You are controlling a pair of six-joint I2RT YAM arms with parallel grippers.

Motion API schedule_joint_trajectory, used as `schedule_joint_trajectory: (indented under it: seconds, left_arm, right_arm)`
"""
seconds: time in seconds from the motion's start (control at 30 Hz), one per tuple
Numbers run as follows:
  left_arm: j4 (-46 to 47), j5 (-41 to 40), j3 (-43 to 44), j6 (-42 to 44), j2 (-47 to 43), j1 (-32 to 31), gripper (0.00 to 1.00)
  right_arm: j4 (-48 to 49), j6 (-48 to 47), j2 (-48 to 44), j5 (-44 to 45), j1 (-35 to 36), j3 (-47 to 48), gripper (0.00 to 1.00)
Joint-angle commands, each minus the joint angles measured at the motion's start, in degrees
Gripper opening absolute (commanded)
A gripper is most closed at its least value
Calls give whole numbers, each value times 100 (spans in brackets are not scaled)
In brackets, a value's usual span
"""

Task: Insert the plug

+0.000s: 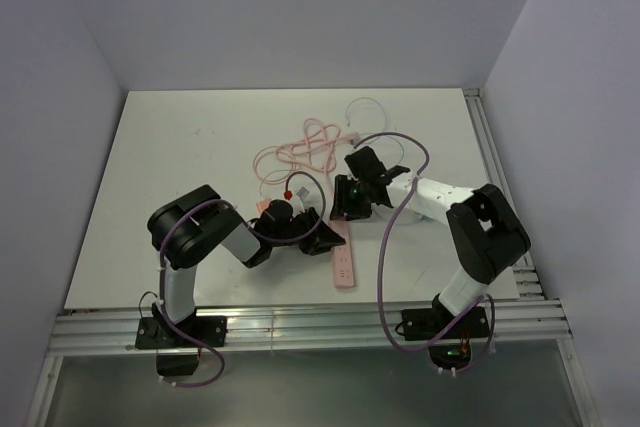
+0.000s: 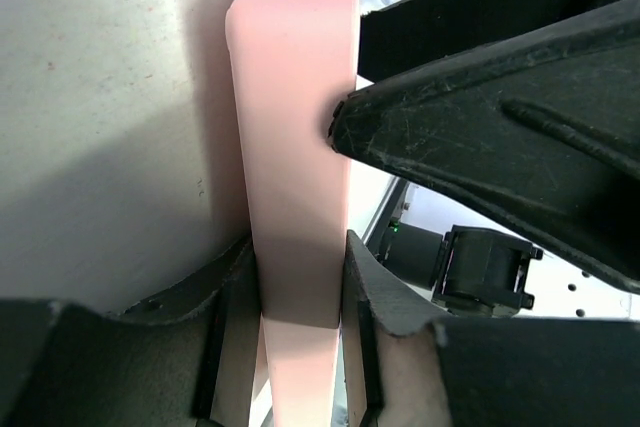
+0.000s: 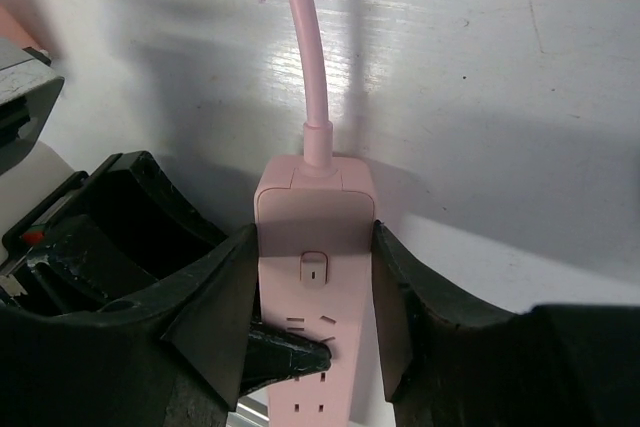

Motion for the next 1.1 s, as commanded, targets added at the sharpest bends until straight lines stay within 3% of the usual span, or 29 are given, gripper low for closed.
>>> schedule_joint_trajectory:
  seconds: [0.0, 0.07, 0.1, 0.17, 0.27, 0.4, 0.53, 0.6, 0.63, 0.73, 0.83, 1.07]
  left_arm:
    - [-1889, -240, -219, 574, 241, -213, 11]
    - [-1916, -328, -254, 565, 153, -213, 26]
    - [-1986, -380, -289, 557, 92, -221, 42]
    - [-1987, -582, -499, 513, -171, -239, 60]
    - [-2213, -1064, -921, 442, -899, -274, 70]
    - [-3381, -2154, -1361, 381, -2497, -555, 71]
    - [-5287, -3560, -1572, -223, -4989, -1108, 69]
    - [-6430, -4148, -1520, -497, -5793, -1346, 63]
    - [-6756, -4282, -1476, -568, -6502, -1399, 61]
    - [-7672, -4625, -1248, -534, -7533, -1434, 57]
    - [-8138, -4854, -818, -376, -7722, -1417, 58]
    - [-8218, -4820, -281, -59, -7159, -1417, 59]
  right_arm:
    - [184, 64, 274, 144, 137, -122, 8]
    - [70, 21, 319, 512, 189, -34, 0]
    - [-70, 3, 371, 609, 207, 19, 0]
    - [-359, -50, 433, 1074, 269, 194, 0]
    - [-607, -120, 521, 1593, 453, 458, 0]
    - [-985, -59, 740, 2095, 725, 713, 0]
    - [-1415, 143, 1249, 2816, 1077, 1037, 0]
    - [-1791, 222, 1680, 3235, 1261, 1257, 0]
    - [-1968, 283, 1838, 3395, 1349, 1328, 0]
    - [-2171, 415, 2278, 3423, 1560, 1355, 0]
    - [-2015, 416, 2481, 3118, 1675, 1233, 0]
    - [-1100, 284, 1367, 2403, 1517, 924, 0]
